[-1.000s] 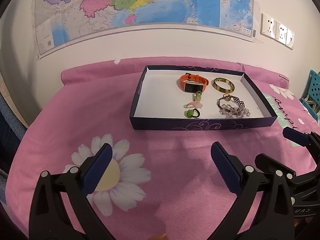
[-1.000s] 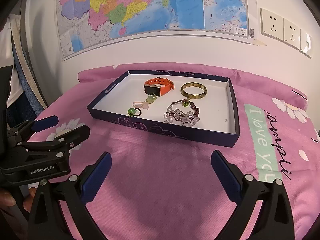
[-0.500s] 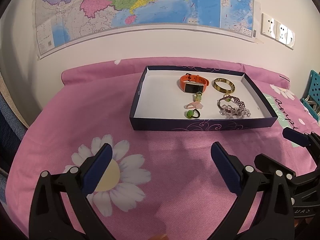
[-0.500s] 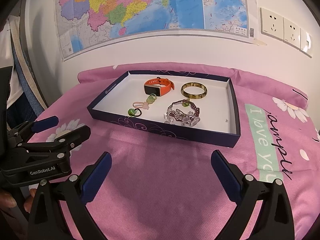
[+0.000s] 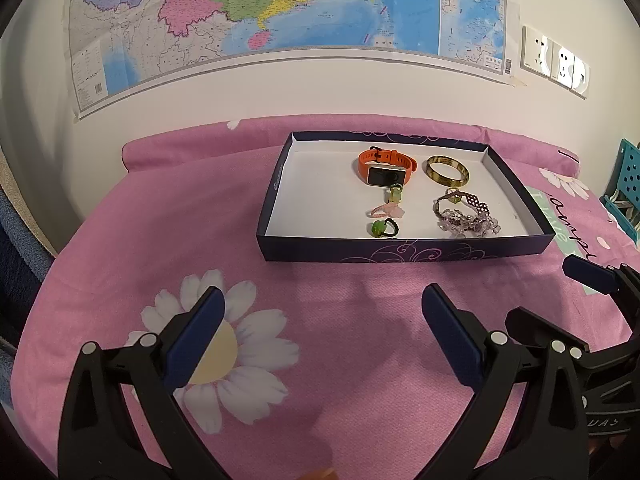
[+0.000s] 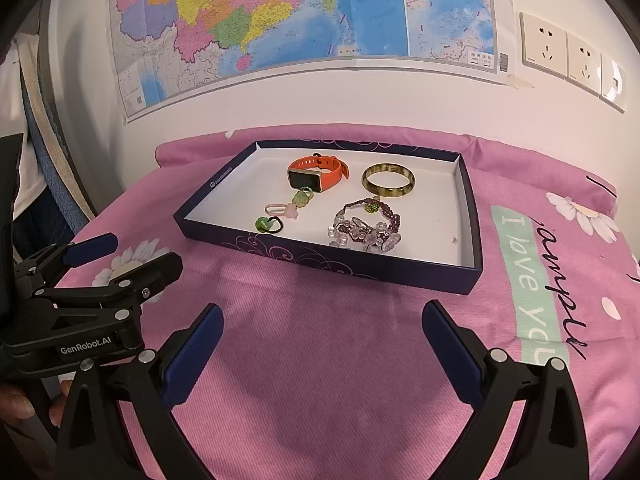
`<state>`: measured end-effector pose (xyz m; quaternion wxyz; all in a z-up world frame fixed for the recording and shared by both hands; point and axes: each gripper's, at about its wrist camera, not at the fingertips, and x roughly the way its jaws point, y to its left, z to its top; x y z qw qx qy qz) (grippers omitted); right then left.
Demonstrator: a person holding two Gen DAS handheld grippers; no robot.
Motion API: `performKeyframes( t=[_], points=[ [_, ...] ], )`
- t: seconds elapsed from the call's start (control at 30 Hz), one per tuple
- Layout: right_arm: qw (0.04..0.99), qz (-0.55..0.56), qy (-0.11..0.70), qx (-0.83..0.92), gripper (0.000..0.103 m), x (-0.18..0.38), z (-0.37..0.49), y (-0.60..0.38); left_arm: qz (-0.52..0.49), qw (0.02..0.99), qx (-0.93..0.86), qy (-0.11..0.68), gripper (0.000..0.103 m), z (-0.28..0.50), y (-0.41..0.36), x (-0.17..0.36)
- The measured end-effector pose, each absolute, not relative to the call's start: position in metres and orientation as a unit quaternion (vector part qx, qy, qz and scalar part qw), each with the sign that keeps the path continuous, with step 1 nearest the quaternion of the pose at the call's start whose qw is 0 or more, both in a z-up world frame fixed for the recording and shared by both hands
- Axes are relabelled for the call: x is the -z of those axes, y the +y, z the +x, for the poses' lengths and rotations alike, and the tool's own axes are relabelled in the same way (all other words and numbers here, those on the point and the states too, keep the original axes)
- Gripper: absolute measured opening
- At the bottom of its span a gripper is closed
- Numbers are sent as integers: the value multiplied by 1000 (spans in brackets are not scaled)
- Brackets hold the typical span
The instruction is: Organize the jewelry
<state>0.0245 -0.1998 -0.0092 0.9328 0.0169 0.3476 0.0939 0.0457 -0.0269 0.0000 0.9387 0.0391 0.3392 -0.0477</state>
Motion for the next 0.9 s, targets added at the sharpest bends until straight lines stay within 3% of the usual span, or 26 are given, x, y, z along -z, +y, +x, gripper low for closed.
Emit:
performKeyframes(
  t=[0.9],
  points=[
    [932, 19, 349, -93, 96, 10, 26, -200, 40, 938, 48, 340, 97, 45, -30, 2]
  ],
)
